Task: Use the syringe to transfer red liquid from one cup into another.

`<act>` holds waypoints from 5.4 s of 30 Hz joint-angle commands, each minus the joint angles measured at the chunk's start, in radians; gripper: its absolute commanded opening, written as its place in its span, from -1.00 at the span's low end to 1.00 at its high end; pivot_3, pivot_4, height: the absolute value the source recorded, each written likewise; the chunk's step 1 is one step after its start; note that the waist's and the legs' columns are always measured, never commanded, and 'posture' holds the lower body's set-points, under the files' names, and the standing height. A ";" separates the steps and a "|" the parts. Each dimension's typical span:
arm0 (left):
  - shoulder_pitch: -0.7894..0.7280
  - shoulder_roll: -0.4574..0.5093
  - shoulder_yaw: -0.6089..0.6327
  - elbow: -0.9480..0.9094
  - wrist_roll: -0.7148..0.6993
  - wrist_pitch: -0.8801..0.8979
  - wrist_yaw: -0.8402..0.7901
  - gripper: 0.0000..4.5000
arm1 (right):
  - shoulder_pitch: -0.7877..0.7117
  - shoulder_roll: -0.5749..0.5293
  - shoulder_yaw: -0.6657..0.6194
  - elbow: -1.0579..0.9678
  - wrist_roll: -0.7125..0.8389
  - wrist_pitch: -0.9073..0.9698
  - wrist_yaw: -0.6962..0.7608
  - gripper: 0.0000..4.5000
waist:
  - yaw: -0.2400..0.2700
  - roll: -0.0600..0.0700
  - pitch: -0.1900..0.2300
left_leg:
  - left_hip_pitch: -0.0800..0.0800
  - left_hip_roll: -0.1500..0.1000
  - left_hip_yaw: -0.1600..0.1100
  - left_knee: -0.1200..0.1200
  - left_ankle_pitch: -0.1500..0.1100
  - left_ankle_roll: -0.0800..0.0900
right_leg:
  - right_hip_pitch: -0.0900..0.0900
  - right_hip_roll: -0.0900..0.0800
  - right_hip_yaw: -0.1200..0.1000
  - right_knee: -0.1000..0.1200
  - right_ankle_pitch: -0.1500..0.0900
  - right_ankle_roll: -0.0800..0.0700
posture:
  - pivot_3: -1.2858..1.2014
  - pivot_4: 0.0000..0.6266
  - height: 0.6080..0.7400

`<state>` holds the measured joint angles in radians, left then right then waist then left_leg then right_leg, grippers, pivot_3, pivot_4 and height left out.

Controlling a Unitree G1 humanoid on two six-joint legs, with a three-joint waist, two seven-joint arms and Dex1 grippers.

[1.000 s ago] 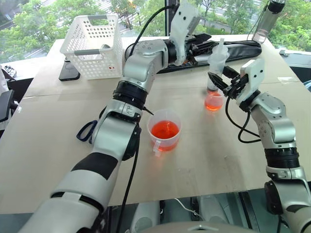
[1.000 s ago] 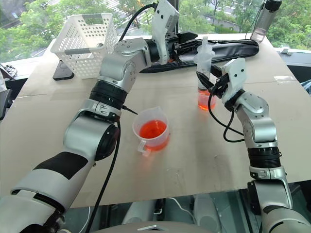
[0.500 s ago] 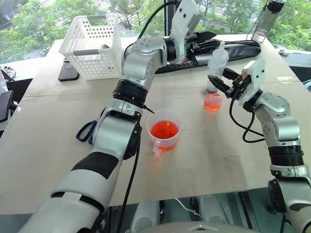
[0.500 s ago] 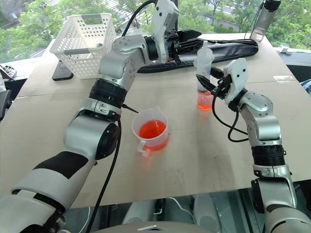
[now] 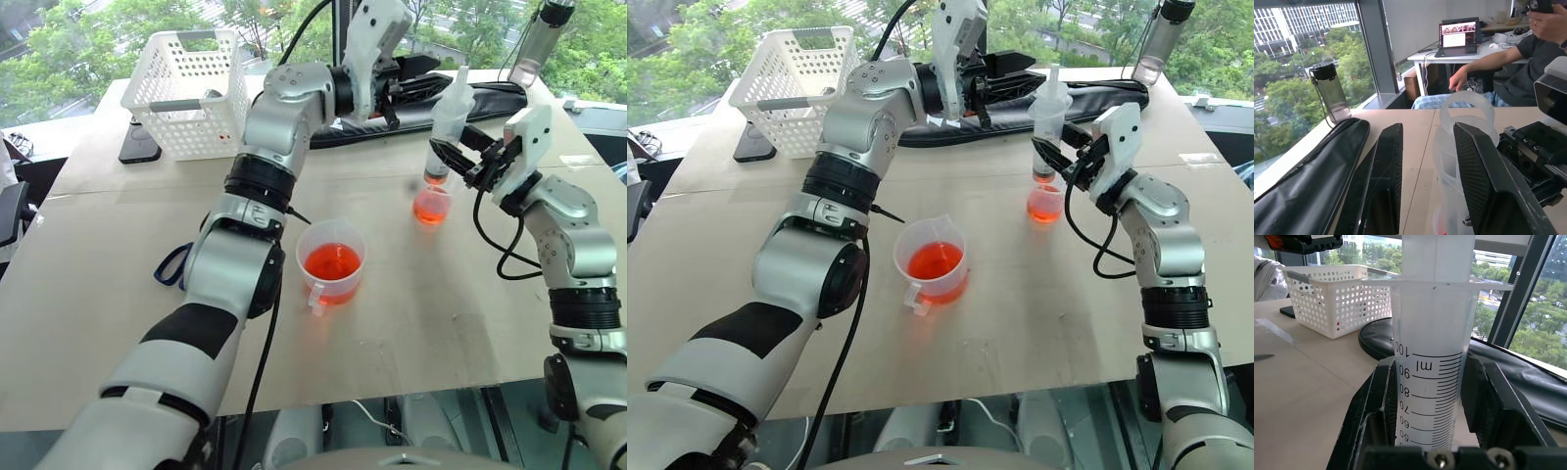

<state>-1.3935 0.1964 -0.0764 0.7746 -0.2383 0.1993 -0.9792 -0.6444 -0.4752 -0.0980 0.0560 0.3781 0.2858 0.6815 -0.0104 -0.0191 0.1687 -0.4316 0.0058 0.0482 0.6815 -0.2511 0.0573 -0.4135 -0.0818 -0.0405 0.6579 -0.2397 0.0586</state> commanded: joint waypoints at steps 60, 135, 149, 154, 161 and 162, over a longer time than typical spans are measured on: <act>-0.093 -0.124 0.031 0.166 0.094 -0.169 -0.004 -1.00 | -0.050 -0.043 -0.022 -0.025 0.005 -0.017 0.047 -0.38 | 0.001 0.000 0.000 | 0.000 0.000 0.000 0.000 0.000 0.000 | 0.000 0.000 0.000 0.000 0.000 0.000 | 0.03 -0.52 0.75; 0.166 -0.113 0.028 -0.385 -0.069 0.329 0.101 0.61 | -0.038 -0.083 -0.056 -0.117 0.035 0.068 0.017 -0.38 | 0.010 0.000 0.000 | 0.000 0.000 0.000 0.002 0.000 0.000 | 0.000 -0.001 0.001 0.002 0.000 0.000 | 0.03 -0.52 0.75; 0.139 -0.123 0.009 -0.310 -0.042 0.266 0.127 0.61 | -0.028 -0.061 -0.064 -0.196 0.085 0.106 0.001 -0.38 | 0.007 0.000 0.000 | 0.000 0.000 0.000 0.002 0.000 0.000 | 0.000 -0.001 0.001 0.002 0.000 0.000 | 0.03 -0.52 0.75; 0.140 -0.129 0.002 -0.285 -0.029 0.232 0.134 0.61 | -0.021 -0.056 -0.062 -0.216 0.094 0.120 -0.009 -0.38 | 0.009 0.000 0.000 | 0.000 0.000 0.000 0.002 0.000 0.000 | 0.000 -0.001 0.000 0.002 0.000 0.000 | 0.03 -0.52 0.75; 0.161 -0.129 -0.025 -0.272 -0.008 0.197 0.122 -0.29 | -0.025 -0.051 -0.070 -0.227 0.101 0.137 -0.026 -0.38 | 0.008 0.000 0.000 | 0.000 0.000 0.000 0.002 0.000 0.000 | 0.000 0.000 0.000 0.002 0.000 0.000 | 0.03 -0.52 0.75; 0.162 -0.131 -0.027 -0.267 -0.007 0.195 0.121 -0.30 | -0.026 -0.051 -0.071 -0.227 0.103 0.138 -0.028 -0.38 | 0.009 0.000 0.000 | 0.000 0.000 0.000 0.002 0.000 0.000 | 0.000 0.000 0.000 0.002 0.000 0.000 | 0.03 -0.52 0.75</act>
<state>-1.2242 0.0750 -0.0869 0.4989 -0.2560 0.4023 -0.8546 -0.6451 -0.5265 -0.1348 -0.0999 0.4493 0.4356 0.6572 -0.0019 -0.0187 0.1687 -0.4313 0.0057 0.0480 0.6837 -0.2511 0.0574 -0.4133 -0.0823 -0.0399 0.6600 -0.2397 0.0586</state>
